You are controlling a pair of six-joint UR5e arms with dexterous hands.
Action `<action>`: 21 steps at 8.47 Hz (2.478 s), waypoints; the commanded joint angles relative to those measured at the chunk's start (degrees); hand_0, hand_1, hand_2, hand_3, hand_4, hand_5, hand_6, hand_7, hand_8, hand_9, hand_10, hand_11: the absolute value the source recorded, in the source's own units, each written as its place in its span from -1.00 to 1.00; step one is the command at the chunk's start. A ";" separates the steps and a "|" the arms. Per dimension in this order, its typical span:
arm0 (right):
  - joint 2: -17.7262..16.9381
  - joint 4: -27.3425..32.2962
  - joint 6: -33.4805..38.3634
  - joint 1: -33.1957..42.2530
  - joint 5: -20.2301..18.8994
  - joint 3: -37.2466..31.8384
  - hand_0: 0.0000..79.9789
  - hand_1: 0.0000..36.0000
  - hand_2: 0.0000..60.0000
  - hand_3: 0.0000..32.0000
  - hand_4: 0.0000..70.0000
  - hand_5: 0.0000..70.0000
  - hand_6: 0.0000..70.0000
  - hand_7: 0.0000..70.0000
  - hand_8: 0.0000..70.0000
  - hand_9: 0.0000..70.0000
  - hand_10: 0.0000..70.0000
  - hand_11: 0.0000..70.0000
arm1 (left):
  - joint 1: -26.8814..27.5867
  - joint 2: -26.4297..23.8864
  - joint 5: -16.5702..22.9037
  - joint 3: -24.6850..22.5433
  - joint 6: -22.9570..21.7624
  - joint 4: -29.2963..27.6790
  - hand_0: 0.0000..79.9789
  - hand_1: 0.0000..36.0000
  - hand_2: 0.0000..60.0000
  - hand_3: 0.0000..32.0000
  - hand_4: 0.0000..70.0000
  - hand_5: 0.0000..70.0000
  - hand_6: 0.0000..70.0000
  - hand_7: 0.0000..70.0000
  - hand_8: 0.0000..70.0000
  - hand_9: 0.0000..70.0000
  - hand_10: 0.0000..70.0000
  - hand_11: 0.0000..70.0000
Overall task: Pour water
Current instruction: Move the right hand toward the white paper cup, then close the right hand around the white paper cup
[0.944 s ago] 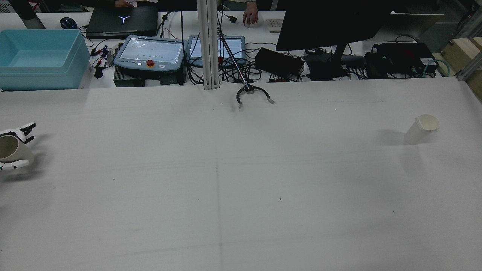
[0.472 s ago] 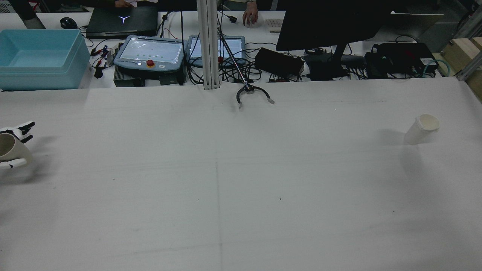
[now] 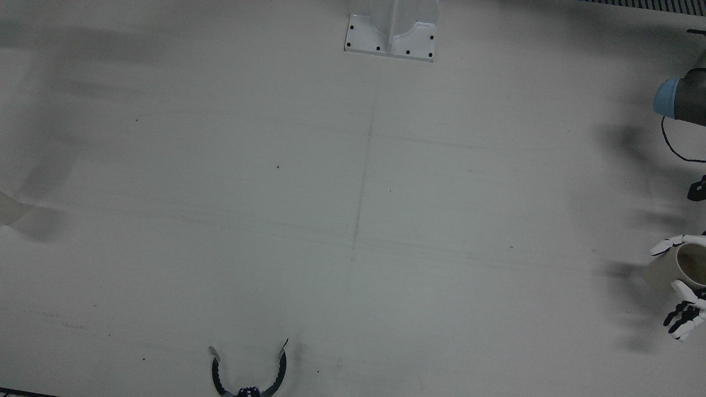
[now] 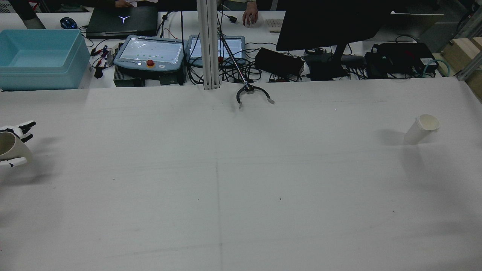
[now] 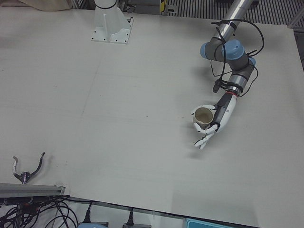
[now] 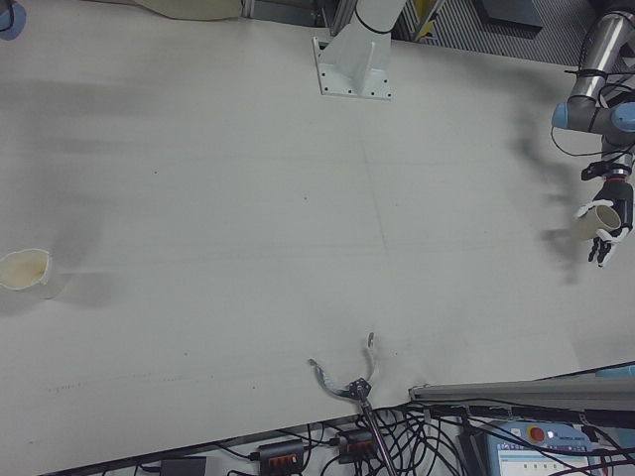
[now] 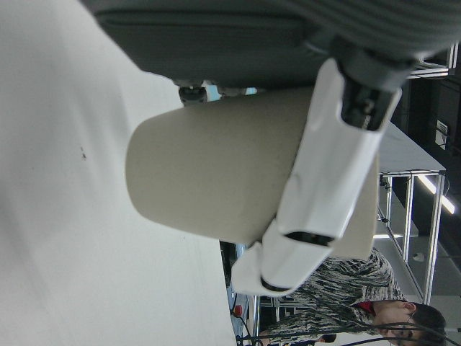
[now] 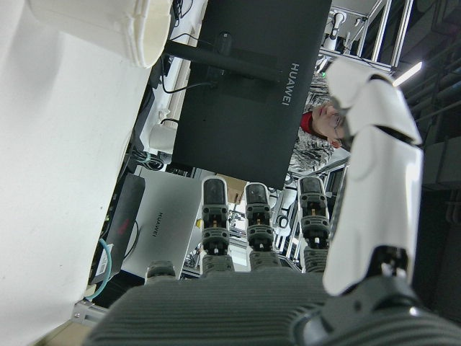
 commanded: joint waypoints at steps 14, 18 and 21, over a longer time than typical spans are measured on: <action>20.68 18.50 4.72 -10.52 8.13 -37.12 0.34 0.20 -0.20 -1.00 -0.31 -0.73 -0.39 -0.69 -0.48 -0.38 -1.00 -1.00 | 0.48 -0.07 0.44 -2.32 -0.39 3.99 1.00 1.00 1.00 -1.00 0.06 1.00 -0.53 -0.71 -0.71 -0.91 -0.84 -0.65; 21.39 18.50 4.46 -16.84 13.23 -37.56 0.34 0.19 -0.25 -1.00 -0.27 -0.74 -0.39 -0.61 -0.50 -0.41 -1.00 -1.00 | 0.57 -0.24 0.44 -2.94 -0.48 4.78 1.00 1.00 1.00 -1.00 0.07 1.00 -0.53 -0.70 -0.71 -0.91 -0.84 -0.64; 21.39 18.15 4.11 -23.96 19.36 -37.65 0.35 0.24 -0.26 -1.00 -0.37 -0.74 -0.41 -0.63 -0.55 -0.48 -1.00 -1.00 | 0.48 -0.42 0.44 -2.85 -0.48 5.04 1.00 1.00 1.00 -1.00 0.06 1.00 -0.53 -0.70 -0.71 -0.91 -0.84 -0.64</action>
